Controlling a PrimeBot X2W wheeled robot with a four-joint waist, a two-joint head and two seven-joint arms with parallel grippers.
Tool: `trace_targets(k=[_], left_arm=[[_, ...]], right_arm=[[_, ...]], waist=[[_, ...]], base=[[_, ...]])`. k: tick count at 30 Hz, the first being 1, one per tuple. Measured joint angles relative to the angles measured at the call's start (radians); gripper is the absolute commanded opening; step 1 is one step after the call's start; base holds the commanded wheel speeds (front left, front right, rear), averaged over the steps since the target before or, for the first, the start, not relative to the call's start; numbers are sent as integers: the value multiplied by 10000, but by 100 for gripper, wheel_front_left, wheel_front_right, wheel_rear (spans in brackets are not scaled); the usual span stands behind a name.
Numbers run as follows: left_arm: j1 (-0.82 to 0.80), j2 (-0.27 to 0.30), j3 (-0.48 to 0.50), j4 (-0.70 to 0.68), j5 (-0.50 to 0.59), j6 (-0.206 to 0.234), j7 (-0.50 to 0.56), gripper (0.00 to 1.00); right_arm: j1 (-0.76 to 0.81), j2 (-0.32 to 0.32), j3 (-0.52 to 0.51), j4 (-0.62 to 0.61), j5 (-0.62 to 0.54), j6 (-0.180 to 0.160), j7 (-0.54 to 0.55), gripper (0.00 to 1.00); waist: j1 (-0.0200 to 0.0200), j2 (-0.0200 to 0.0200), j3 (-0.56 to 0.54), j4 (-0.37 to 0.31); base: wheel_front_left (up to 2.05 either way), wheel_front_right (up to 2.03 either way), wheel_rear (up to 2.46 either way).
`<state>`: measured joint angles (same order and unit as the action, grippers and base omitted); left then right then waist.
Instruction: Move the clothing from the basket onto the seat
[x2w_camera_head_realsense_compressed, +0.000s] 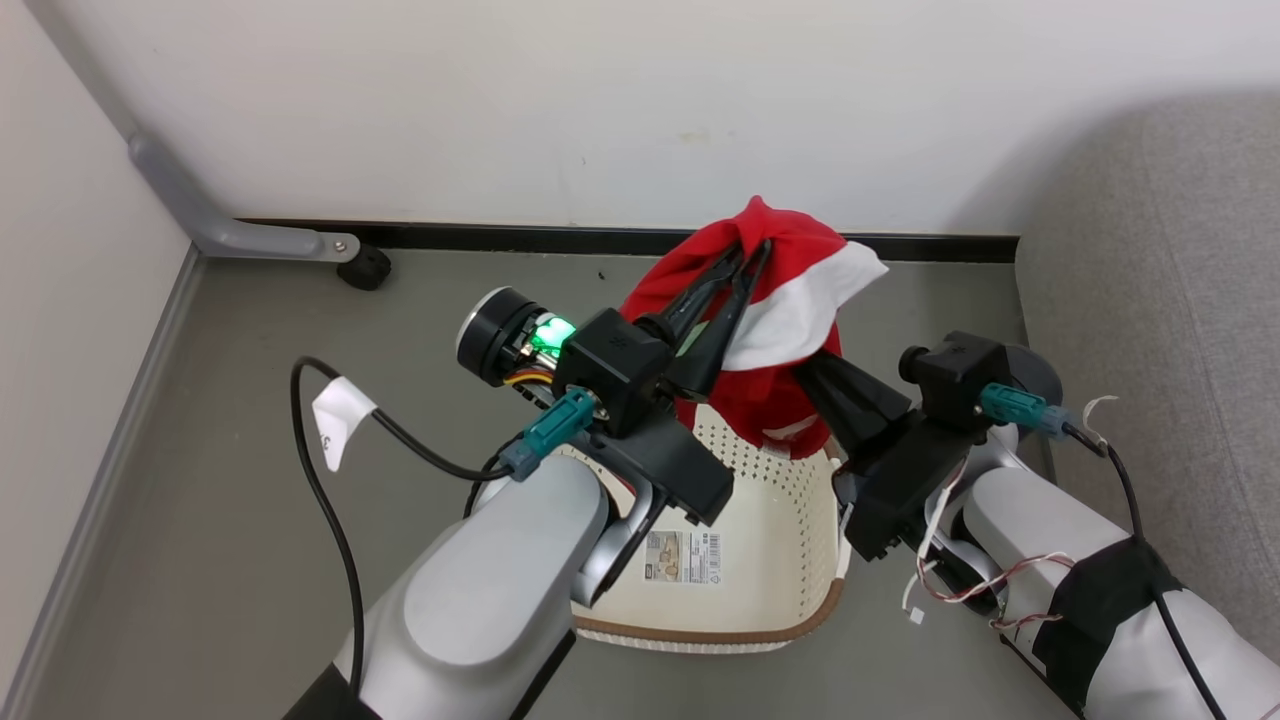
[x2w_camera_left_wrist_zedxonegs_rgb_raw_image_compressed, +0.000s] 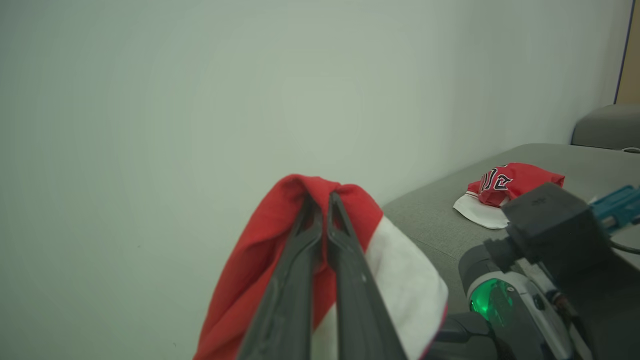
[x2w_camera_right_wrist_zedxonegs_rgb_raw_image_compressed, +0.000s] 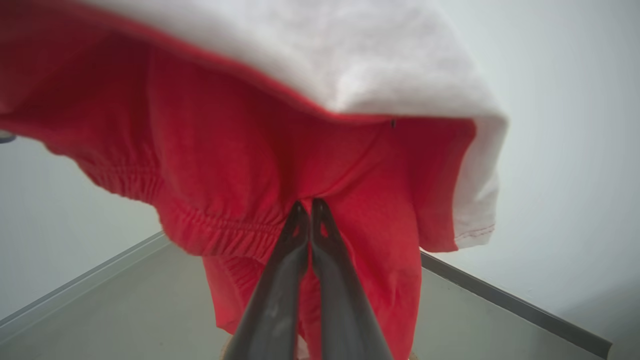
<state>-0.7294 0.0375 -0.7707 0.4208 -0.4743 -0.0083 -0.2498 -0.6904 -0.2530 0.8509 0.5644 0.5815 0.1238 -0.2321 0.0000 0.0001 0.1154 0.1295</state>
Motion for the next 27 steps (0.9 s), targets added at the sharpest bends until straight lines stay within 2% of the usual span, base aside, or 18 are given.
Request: trace_targets(k=[4,5,6,7,8,20,27], left_arm=[[11,12,117,61,0,12,0,0],[20,8,142,98,0,77,0,13],[30,8,157,111,2,92,0,41],[30,8,157,111,2,92,0,80],[48,12,180,169,2,90,0,100],[379,123,295,593,2,81,-2,100],[626,219,401,842,2,-19,-2,100]], right_arm=[[0,15,65,0,67,0,-71,0],[0,-6,59,2,161,0,-73,0],[0,-19,56,-2,199,0,-81,0],[0,-19,56,-2,199,0,-81,0],[-1,-40,35,-44,268,0,-86,0],[-91,-190,-272,-470,449,0,-161,0],[-299,-209,-832,-834,460,0,-165,0]], waist=[[0,0,-11,-110],[0,0,-11,-190],[0,0,-9,-229],[0,0,-9,-229],[0,0,-3,-307],[0,0,19,-649],[0,0,24,-1054]], base=[[0,0,0],[0,0,0],[0,0,0],[0,0,0],[0,0,0],[0,0,0],[0,0,0]])
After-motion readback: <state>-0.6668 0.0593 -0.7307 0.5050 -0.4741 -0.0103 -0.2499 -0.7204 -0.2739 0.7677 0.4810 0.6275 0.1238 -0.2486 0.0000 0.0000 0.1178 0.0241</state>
